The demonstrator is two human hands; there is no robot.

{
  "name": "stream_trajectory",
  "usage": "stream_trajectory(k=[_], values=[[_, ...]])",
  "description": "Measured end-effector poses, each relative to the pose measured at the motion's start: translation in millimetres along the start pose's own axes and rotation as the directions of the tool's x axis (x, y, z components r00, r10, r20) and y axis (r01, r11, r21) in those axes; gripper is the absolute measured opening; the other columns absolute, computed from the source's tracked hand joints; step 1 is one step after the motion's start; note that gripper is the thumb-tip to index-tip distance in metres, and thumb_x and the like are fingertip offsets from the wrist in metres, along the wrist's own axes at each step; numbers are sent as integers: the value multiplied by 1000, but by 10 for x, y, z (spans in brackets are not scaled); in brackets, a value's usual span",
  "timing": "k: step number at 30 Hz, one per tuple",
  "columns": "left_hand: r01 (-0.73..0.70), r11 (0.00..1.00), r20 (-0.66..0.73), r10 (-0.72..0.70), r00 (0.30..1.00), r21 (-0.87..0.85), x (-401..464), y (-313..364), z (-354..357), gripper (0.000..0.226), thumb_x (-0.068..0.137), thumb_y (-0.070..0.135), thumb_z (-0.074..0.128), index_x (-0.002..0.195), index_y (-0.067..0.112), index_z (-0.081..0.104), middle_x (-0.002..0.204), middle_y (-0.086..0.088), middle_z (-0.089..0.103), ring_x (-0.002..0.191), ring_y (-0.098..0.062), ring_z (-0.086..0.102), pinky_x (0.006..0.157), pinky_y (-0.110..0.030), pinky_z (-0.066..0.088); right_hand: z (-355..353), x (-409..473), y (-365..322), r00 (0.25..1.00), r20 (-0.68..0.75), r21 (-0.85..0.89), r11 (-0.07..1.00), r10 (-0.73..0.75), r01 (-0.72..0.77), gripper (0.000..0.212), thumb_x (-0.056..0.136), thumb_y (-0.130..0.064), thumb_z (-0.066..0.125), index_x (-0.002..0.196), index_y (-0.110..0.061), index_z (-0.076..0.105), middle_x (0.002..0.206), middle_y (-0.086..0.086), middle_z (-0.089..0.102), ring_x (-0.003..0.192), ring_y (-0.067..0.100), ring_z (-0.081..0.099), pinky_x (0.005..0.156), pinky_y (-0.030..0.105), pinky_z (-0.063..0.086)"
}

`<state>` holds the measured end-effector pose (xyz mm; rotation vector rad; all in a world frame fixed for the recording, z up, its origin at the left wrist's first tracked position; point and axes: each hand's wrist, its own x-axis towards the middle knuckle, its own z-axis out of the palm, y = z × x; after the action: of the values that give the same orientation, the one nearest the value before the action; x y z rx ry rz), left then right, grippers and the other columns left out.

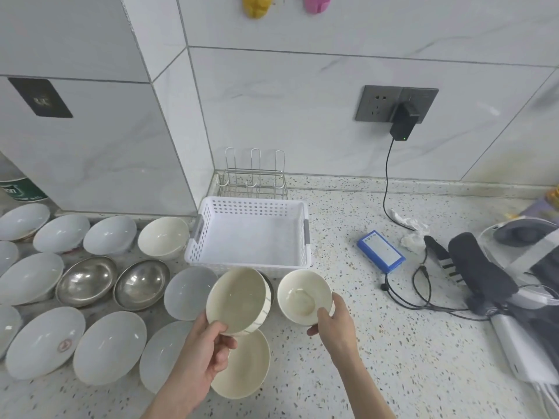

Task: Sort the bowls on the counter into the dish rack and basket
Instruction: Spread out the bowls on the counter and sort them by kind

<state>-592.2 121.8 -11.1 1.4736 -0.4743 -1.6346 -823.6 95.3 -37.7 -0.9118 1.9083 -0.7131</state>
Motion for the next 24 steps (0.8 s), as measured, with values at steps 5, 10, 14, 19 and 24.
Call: stream_trajectory(k=[5,10,14,19,24], values=[[-11,999,-8,11,1000,32,-15,-39,42,31,94,-1,43,110,19,61,55,-14,57,34,-11,30,32,-17,23,18,29,10,999,50,-21,1000,-8,9,56,91,-15,43,146,-25,33,57,1,71,51,4,63,53,25,43],[-30,993,1,30,1000,110,-58,-60,75,37,93,-1,43,115,24,59,56,-14,56,36,-12,29,36,-18,20,-14,40,36,995,99,-45,999,-5,10,59,91,-14,44,146,-25,29,59,-2,72,56,7,58,50,23,42],[-58,954,58,43,997,293,-115,-70,129,48,89,0,45,114,39,58,58,-17,59,36,-15,30,37,-19,21,-89,-54,23,998,67,-180,983,-11,23,66,96,-39,45,153,-20,16,68,-2,74,74,12,65,69,34,54],[-90,880,180,5,984,466,-211,-221,331,56,91,1,43,119,49,51,54,-14,60,35,-15,36,36,-21,26,-230,-354,102,991,9,-48,990,-132,133,22,96,-46,44,98,-34,63,55,-6,68,55,7,59,56,28,44],[-123,831,210,8,978,543,-269,-419,483,52,93,8,43,121,52,47,50,-5,60,37,-9,43,39,-23,33,-307,-626,242,977,105,156,973,-186,168,32,86,-45,41,60,-31,55,55,-12,49,48,4,37,57,27,33]])
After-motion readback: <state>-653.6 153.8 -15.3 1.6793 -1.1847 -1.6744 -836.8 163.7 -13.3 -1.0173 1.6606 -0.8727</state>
